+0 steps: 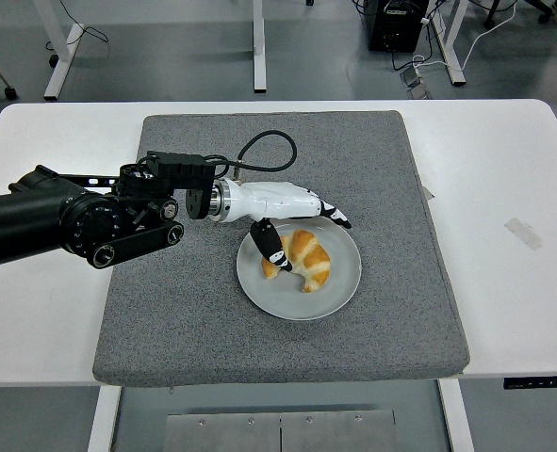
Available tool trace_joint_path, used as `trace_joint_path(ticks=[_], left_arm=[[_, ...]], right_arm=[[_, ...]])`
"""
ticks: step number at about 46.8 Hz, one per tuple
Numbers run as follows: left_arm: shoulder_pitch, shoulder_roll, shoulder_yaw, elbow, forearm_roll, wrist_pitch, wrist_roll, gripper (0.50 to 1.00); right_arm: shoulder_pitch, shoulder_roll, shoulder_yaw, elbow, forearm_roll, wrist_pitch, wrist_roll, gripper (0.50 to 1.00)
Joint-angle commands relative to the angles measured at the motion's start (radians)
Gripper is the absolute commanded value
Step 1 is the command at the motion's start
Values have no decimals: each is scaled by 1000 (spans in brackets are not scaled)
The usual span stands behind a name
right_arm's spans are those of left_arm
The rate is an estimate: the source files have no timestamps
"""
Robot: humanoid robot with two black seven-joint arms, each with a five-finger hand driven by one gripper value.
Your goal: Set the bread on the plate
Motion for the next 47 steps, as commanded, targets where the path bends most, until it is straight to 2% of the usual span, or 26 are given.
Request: trace_joint_path(ticks=[1,22,30,38,47], left_arm=[[2,1,-10,0,-29,0,0,975],[2,19,-138,0,-318,-3,3,996],[8,70,-165,9,-525,0,5,996],[48,108,-229,84,-754,-2,3,996],[85,157,-312,136,-914,-3,20,996]], right_arm=[[0,0,0,0,0,0,0,1000],[1,0,0,0,-2,0,0,1000],[0,0,0,0,-2,0,0,1000],[0,0,0,0,-2,0,0,1000],[0,0,0,0,0,0,0,1000]])
